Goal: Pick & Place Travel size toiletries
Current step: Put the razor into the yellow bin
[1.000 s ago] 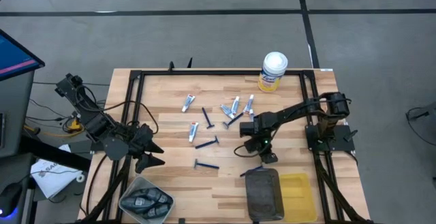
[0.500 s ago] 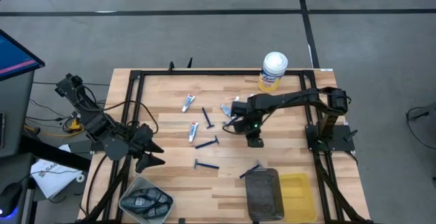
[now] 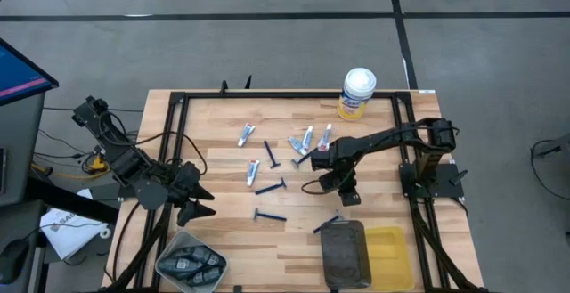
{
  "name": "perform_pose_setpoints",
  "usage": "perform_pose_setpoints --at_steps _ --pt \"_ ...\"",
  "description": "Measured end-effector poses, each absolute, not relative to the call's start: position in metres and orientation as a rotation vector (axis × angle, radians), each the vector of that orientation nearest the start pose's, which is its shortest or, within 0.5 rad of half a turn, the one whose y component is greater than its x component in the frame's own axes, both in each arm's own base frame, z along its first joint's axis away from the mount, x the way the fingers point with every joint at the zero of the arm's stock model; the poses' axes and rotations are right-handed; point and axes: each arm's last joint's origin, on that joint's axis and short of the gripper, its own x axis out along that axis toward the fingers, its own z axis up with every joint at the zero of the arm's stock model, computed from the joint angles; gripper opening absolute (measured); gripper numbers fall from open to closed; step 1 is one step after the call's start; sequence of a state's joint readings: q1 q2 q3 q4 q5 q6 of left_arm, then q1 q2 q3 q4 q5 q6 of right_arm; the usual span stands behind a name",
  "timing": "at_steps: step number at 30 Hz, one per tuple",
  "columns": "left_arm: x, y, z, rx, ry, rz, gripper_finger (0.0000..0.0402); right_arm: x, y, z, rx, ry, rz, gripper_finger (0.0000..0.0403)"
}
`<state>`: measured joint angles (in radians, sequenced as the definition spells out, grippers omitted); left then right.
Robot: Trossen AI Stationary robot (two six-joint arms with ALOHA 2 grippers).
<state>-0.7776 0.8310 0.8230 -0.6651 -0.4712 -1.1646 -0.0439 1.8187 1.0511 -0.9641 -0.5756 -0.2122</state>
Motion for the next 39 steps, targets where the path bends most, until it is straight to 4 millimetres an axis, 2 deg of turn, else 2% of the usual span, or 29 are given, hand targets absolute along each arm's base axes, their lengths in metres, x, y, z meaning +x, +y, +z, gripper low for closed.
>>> perform_pose_setpoints --at_steps 11,22,26,34,39 --pt "0.124 -0.103 0.298 -0.727 0.63 0.055 0.0296 0.286 0.016 0.128 0.348 1.56 0.581 0.0" --pt "0.124 -0.103 0.298 -0.727 0.63 0.054 0.0296 0.293 0.021 0.126 0.33 1.479 0.602 0.0" --pt "0.124 -0.103 0.298 -0.733 0.63 0.056 0.0296 0.293 0.021 0.126 0.33 1.481 0.602 0.0" --pt "0.124 -0.103 0.298 -0.754 0.631 0.063 0.0296 0.295 0.025 0.104 0.381 1.564 0.627 0.0" --pt "0.124 -0.103 0.298 -0.753 0.63 0.062 0.0296 0.303 0.024 0.108 0.351 1.532 0.648 0.0"
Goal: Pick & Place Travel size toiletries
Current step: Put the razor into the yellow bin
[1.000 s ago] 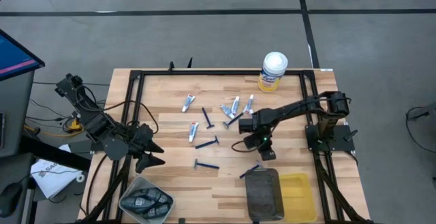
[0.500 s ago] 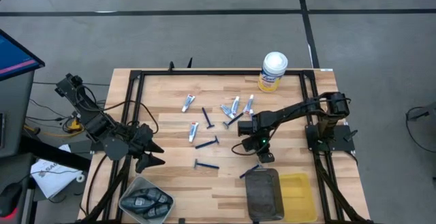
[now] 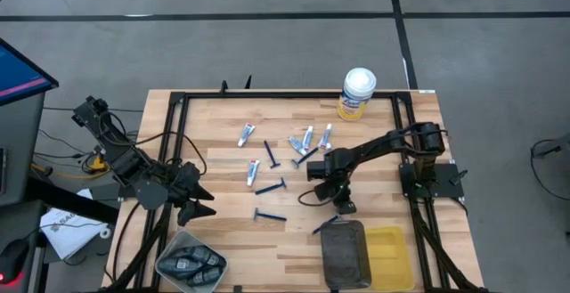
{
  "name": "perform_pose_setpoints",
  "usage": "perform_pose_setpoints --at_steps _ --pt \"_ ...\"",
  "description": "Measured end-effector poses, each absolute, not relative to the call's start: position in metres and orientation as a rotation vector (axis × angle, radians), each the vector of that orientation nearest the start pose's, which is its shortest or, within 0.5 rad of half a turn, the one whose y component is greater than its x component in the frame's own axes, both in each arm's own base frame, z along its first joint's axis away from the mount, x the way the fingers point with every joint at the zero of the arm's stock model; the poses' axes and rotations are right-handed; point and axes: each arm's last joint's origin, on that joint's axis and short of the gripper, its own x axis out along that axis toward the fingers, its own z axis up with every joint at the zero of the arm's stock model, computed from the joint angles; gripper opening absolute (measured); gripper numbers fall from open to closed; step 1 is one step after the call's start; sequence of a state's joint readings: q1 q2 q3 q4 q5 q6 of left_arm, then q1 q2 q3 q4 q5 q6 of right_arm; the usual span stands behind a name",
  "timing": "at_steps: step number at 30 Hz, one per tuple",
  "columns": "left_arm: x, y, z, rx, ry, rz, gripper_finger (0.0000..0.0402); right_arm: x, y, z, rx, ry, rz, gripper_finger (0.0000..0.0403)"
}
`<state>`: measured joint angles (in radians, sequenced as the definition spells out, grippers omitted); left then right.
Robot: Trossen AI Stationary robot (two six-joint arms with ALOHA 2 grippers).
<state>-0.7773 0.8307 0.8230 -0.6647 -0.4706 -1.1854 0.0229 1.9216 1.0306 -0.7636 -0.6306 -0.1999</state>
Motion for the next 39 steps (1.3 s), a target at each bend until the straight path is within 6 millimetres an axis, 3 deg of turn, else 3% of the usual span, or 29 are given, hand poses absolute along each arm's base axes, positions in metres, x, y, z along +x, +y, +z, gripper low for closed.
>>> perform_pose_setpoints --at_steps 6,12,15,19,24,29,34,39 --pt "0.124 -0.103 0.298 -0.75 0.631 0.062 0.0296 0.325 0.015 0.119 0.302 1.391 0.641 0.0" --pt "0.124 -0.102 0.299 -0.74 0.594 0.096 0.0296 0.352 -0.01 0.141 0.302 1.23 0.578 0.0" --pt "0.125 -0.1 0.299 -0.726 0.542 0.144 0.0296 0.366 -0.024 0.165 0.309 1.158 0.535 0.0" --pt "0.127 -0.096 0.301 -0.654 0.463 0.212 0.0296 0.375 -0.032 0.224 0.217 1.065 0.445 0.0" --pt "0.15 -0.087 0.299 -0.572 0.44 0.27 0.0296 0.351 -0.032 0.302 0.123 0.969 0.347 0.0" --pt "0.202 -0.074 0.289 -0.455 0.481 0.192 0.0296 0.305 -0.027 0.36 0.114 0.871 0.19 0.0" --pt "0.258 -0.049 0.265 -0.265 0.514 0.017 0.0296 0.267 -0.015 0.394 0.124 0.789 0.098 0.0" --pt "0.306 -0.02 0.235 -0.169 0.43 -0.149 0.0296 0.247 -0.002 0.407 0.154 0.755 0.064 0.0"
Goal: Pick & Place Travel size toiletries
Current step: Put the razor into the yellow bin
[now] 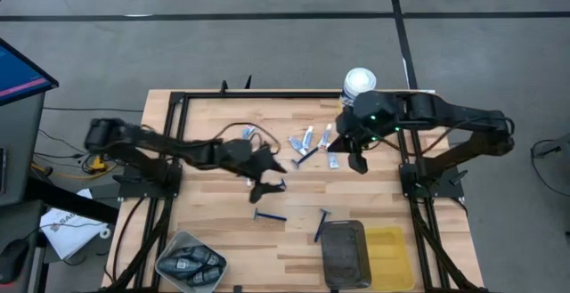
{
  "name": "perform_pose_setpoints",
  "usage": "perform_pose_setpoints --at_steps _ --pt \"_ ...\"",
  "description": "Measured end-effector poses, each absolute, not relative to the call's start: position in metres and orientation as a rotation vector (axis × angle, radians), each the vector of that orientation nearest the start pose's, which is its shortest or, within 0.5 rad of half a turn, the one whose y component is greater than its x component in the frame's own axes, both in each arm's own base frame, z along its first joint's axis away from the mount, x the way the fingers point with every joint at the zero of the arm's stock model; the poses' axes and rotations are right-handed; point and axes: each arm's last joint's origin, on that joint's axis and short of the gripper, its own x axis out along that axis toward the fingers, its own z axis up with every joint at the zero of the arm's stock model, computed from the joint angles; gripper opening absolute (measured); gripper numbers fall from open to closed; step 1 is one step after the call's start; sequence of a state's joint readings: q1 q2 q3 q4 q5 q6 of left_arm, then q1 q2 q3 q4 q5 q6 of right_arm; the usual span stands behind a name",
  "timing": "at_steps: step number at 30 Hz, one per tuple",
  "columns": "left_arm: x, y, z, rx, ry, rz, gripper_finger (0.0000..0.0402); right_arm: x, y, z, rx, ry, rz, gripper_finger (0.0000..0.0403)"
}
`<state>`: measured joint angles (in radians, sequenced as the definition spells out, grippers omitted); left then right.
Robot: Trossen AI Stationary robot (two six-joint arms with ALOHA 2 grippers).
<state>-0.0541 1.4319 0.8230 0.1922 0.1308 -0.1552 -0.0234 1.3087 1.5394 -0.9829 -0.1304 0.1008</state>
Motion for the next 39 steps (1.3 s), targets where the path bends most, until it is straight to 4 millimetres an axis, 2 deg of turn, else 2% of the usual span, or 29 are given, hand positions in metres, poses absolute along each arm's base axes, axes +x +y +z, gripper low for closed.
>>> perform_pose_setpoints --at_steps 5,11,17,21,25,32,39 --pt "0.339 -0.009 0.198 -0.084 0.359 -0.221 0.0296 0.244 0.011 0.408 0.186 0.761 0.083 0.0" --pt "0.36 -0.019 0.156 -0.005 0.413 -0.303 0.0296 0.252 0.029 0.404 0.19 0.774 0.134 0.0" --pt "0.397 -0.037 0.146 0.11 0.37 -0.408 0.0296 0.259 0.038 0.399 0.186 0.784 0.142 0.0" --pt "0.414 -0.037 0.137 0.124 0.376 -0.423 0.0296 0.264 0.039 0.396 0.214 0.79 0.129 0.0" --pt "0.421 -0.031 0.125 0.137 0.392 -0.422 0.0296 0.266 0.042 0.396 0.239 0.794 0.126 0.0" --pt "0.431 -0.034 0.107 0.133 0.419 -0.46 0.0296 0.267 0.048 0.393 0.233 0.804 0.143 0.0" --pt "0.444 -0.032 0.098 0.134 0.415 -0.449 0.0296 0.267 0.048 0.393 0.247 0.804 0.138 0.0"
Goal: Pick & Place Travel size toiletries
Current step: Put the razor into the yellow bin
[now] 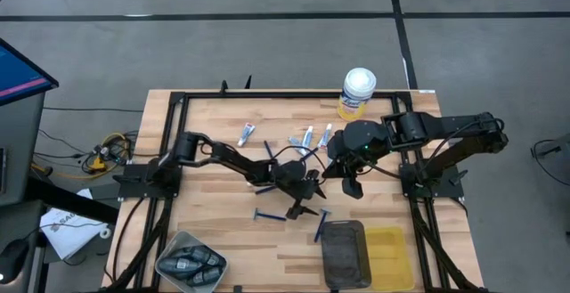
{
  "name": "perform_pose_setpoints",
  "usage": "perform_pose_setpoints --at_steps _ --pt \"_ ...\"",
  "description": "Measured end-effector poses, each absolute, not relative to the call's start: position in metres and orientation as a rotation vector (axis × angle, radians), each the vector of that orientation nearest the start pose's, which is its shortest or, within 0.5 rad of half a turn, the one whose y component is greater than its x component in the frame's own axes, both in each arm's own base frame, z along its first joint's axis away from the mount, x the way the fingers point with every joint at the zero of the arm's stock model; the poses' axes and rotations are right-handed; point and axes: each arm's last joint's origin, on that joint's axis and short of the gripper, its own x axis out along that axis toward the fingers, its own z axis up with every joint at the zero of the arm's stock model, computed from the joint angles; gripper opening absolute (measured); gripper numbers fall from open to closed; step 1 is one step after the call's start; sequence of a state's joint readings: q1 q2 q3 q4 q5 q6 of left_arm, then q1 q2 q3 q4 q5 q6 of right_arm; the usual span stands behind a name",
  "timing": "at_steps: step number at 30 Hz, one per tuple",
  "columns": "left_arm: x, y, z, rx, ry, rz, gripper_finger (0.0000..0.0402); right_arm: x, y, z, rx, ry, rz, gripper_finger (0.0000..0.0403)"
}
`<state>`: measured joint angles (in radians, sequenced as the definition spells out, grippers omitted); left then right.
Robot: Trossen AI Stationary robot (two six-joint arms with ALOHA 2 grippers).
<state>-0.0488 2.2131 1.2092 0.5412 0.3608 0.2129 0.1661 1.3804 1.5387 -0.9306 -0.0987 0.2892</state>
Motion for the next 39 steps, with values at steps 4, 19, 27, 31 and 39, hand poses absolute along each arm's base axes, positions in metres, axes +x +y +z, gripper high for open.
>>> perform_pose_setpoints --at_steps 4,19,27,31,39 --pt "0.449 -0.032 0.089 0.132 0.429 -0.447 0.0296 0.267 0.049 0.393 0.246 0.805 0.141 0.0" --pt "0.45 -0.04 0.084 0.164 0.435 -0.42 0.0296 0.267 0.049 0.393 0.246 0.805 0.141 0.0" --pt "0.45 -0.045 0.072 0.173 0.466 -0.41 0.0292 0.267 0.049 0.393 0.26 0.806 0.135 0.0" --pt "0.45 -0.045 0.072 0.178 0.467 -0.392 0.0263 0.267 0.049 0.393 0.27 0.807 0.131 0.0" --pt "0.45 -0.044 0.072 0.177 0.469 -0.388 0.0181 0.267 0.049 0.393 0.27 0.806 0.131 0.0"
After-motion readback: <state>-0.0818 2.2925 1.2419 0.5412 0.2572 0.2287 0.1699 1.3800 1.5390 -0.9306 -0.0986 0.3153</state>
